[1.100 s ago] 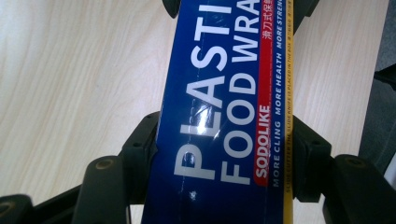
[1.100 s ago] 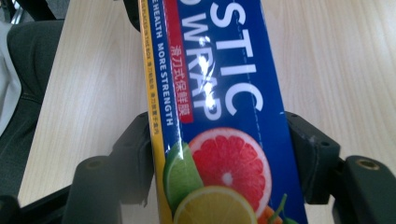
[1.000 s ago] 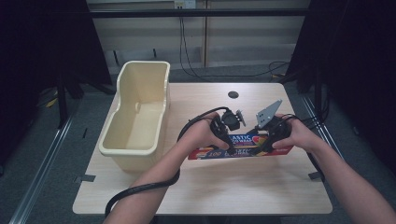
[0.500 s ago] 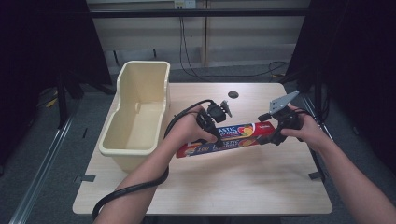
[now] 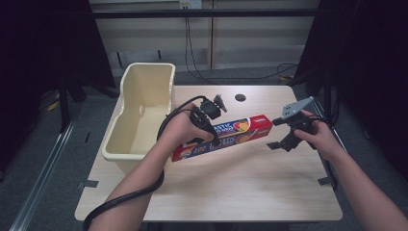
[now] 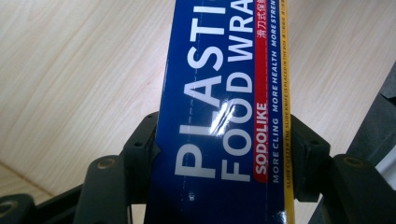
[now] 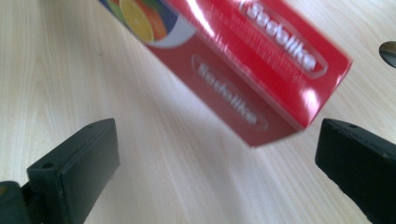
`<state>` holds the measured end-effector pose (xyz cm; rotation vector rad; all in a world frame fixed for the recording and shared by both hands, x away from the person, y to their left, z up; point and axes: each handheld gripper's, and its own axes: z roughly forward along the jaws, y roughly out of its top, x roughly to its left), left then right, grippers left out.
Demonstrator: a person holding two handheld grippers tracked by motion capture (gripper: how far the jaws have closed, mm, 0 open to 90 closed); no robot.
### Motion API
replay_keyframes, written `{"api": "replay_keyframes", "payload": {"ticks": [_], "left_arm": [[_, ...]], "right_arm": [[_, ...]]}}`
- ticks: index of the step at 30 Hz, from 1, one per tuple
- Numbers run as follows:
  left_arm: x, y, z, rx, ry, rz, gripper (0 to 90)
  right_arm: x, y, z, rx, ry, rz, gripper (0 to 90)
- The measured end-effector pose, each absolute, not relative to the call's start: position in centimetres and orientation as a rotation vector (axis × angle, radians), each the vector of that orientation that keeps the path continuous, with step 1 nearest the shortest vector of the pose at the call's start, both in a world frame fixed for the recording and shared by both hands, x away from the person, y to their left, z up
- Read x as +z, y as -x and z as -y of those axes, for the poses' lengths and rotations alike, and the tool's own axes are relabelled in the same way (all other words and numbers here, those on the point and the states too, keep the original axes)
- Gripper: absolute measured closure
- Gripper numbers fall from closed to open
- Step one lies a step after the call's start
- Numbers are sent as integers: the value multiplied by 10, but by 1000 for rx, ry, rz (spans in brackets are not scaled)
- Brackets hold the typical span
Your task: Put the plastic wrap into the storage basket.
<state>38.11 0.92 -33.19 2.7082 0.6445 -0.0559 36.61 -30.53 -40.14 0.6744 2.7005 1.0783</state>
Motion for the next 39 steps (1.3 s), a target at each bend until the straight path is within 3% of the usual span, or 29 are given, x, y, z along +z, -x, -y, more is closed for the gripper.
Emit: {"api": "replay_keyframes", "payload": {"ticks": [39], "left_arm": [[-281,-387,-69,-41,-2646,-923,402]], "right_arm": [[-433,-336,288,1030,-743,-2685,0]]}}
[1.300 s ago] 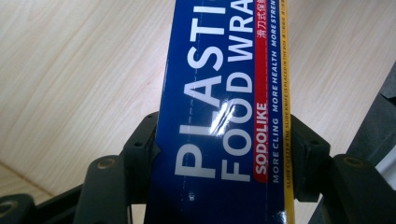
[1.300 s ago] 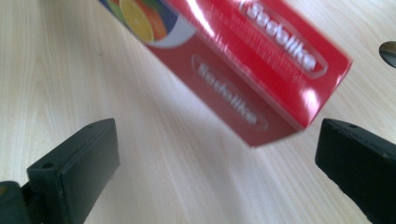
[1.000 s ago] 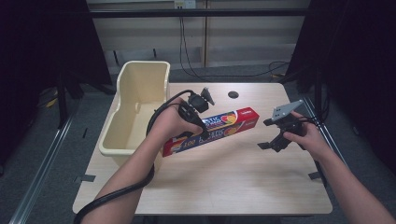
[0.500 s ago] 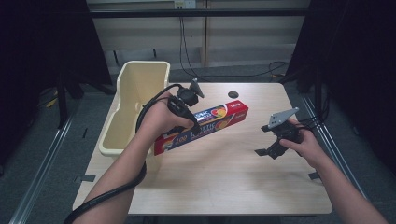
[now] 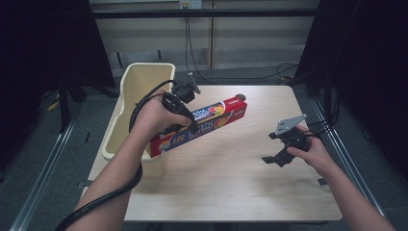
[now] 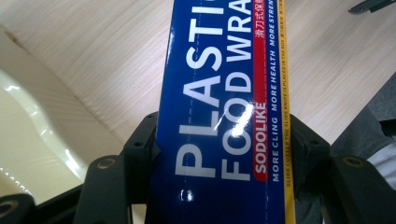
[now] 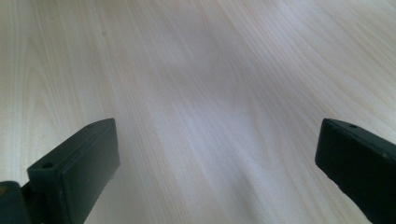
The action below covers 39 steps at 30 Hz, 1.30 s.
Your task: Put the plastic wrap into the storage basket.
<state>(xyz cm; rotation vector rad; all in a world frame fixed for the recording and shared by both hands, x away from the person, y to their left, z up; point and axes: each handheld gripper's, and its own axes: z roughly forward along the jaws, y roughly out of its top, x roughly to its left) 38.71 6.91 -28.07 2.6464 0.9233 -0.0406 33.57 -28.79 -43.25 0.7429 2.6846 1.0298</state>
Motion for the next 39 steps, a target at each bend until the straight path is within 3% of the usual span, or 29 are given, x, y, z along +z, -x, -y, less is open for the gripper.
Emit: {"api": "replay_keyframes", "payload": {"ticks": [39], "left_arm": [[-241,-385,-130,25,-2510,-1180,404]], "right_arm": [[-440,-328,282,962,-719,-2721,0]]}}
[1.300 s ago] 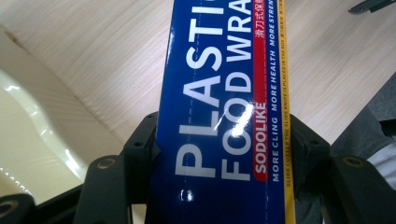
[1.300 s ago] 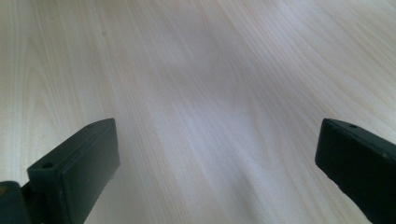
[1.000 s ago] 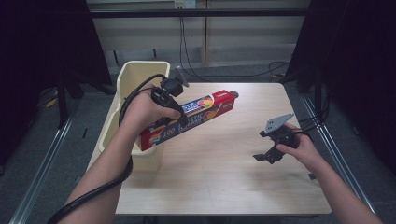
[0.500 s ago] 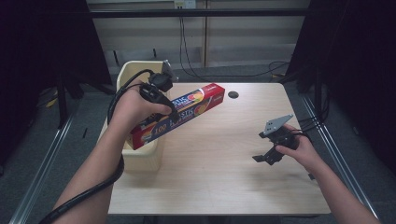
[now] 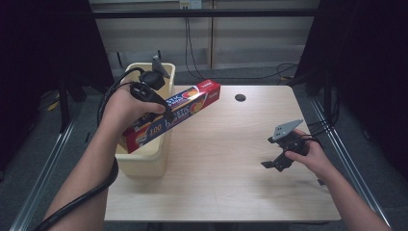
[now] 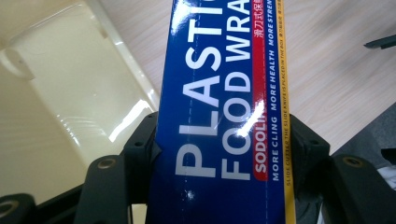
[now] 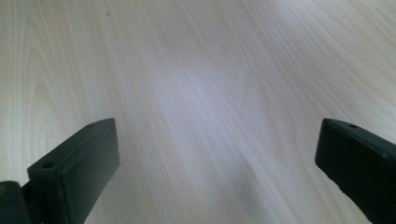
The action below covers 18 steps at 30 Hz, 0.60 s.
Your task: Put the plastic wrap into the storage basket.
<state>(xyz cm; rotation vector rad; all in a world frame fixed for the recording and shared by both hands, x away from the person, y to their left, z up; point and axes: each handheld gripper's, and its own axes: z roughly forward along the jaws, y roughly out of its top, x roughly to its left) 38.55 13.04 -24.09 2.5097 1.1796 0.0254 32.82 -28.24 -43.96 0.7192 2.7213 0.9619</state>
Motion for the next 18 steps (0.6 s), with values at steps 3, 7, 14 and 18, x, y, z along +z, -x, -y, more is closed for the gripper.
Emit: {"api": "replay_keyframes", "payload": {"ticks": [3,7,14,18], "left_arm": [[-238,-385,-137,41,-2495,-1206,404],[-236,-385,-145,47,-2490,-1229,404],[-233,-384,-159,54,-2470,-1276,404],[-232,-385,-168,49,-2442,-1314,405]], "right_arm": [[-440,-328,283,962,-714,-2729,0],[-441,-327,283,959,-720,-2729,0],[-441,-327,281,942,-714,-2730,0],[-441,-326,281,941,-709,-2726,0]]}}
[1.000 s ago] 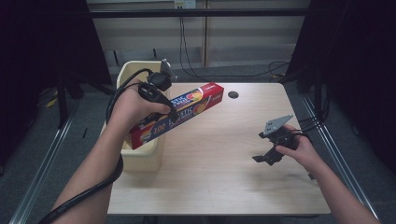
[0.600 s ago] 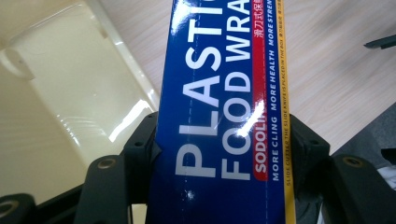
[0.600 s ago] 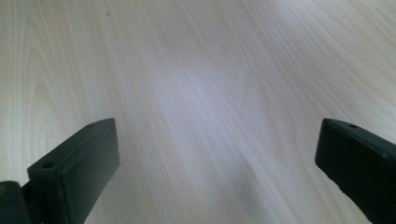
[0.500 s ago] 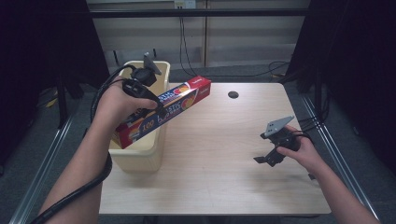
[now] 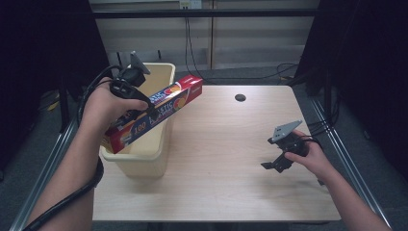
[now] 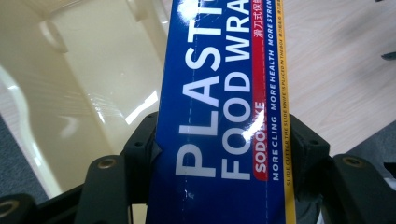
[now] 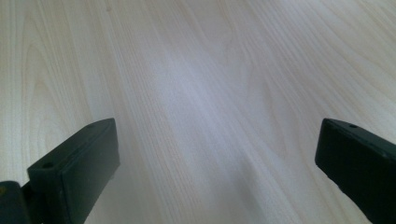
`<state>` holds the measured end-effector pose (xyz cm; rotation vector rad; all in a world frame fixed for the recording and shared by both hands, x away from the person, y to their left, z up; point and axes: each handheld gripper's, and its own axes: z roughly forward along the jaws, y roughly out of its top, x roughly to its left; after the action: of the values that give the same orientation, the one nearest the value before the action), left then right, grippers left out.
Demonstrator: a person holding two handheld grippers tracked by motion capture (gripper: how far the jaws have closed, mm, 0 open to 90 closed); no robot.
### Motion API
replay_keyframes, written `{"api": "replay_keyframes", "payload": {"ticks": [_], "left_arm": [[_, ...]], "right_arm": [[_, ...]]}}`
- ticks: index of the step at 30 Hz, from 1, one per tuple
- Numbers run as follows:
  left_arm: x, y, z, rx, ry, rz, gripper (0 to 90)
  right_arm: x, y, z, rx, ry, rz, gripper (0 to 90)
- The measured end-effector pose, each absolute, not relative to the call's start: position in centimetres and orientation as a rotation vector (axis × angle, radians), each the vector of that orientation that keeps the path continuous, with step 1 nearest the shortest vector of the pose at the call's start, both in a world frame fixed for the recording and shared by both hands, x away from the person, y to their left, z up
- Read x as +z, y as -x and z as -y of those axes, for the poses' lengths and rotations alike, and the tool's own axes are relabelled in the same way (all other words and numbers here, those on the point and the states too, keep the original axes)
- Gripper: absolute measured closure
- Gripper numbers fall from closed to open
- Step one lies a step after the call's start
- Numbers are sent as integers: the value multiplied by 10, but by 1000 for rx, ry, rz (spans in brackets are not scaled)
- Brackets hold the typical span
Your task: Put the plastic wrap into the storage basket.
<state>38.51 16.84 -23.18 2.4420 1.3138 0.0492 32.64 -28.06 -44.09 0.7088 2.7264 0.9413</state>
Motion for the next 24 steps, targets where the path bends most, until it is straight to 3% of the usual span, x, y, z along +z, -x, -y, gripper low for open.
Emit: {"api": "replay_keyframes", "payload": {"ticks": [24], "left_arm": [[-218,-382,-198,72,-2350,-1416,405]], "right_arm": [[-449,-326,278,942,-698,-2736,0]]}}
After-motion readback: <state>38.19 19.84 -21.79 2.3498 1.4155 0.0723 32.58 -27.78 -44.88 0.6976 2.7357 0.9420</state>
